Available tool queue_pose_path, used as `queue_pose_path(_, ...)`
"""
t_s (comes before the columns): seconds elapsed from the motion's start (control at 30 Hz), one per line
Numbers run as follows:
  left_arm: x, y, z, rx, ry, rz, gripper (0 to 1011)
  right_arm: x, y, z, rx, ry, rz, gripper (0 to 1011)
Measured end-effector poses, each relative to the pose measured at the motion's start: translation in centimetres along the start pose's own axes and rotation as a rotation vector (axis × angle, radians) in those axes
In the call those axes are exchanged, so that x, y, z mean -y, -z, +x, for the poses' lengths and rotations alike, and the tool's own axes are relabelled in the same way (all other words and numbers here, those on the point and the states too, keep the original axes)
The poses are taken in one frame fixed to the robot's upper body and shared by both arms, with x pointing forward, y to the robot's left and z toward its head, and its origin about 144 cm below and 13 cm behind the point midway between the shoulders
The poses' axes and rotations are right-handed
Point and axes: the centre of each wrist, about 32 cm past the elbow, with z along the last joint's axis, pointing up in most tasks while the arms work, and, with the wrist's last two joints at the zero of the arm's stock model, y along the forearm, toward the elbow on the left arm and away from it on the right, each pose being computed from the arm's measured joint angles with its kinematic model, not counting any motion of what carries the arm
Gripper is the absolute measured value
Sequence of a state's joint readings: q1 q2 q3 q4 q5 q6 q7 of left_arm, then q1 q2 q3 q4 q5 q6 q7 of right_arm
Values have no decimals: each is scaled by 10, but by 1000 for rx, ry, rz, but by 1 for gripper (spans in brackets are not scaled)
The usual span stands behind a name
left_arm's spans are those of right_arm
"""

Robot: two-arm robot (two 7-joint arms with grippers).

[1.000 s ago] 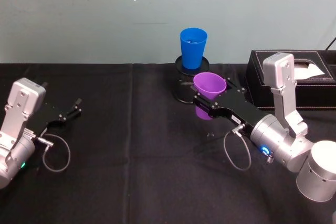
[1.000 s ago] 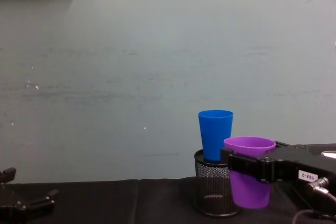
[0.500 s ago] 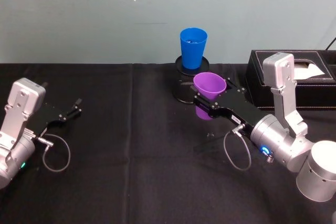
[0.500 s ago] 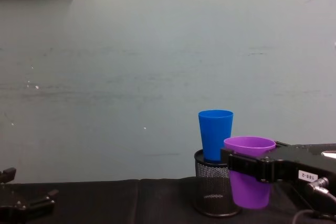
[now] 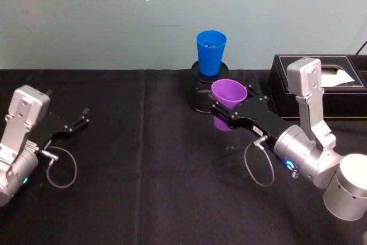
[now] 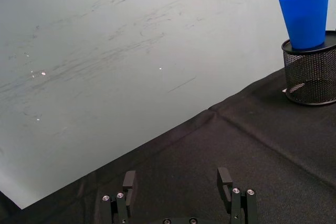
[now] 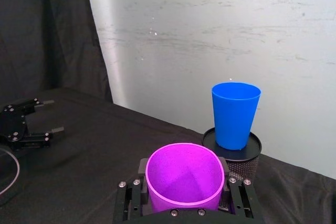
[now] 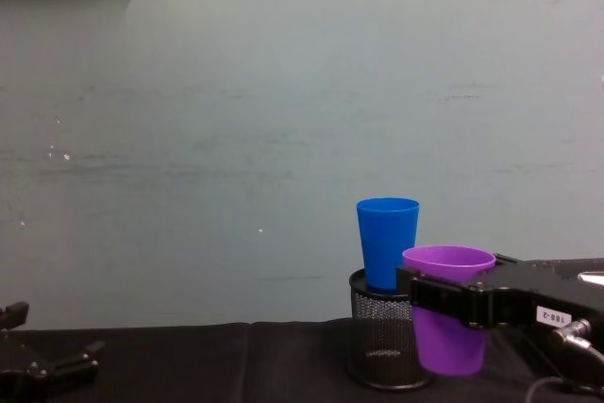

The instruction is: Pick up one cup with a gripper and tap it against the other cup.

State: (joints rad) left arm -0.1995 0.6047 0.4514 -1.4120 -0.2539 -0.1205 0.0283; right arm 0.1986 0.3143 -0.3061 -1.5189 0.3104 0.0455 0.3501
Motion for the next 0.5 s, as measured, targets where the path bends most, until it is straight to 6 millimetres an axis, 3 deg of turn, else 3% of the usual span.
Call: queue_pose_path(0.5,0,0,0,0,0,0,1000,0,0,0,0,0,0,746)
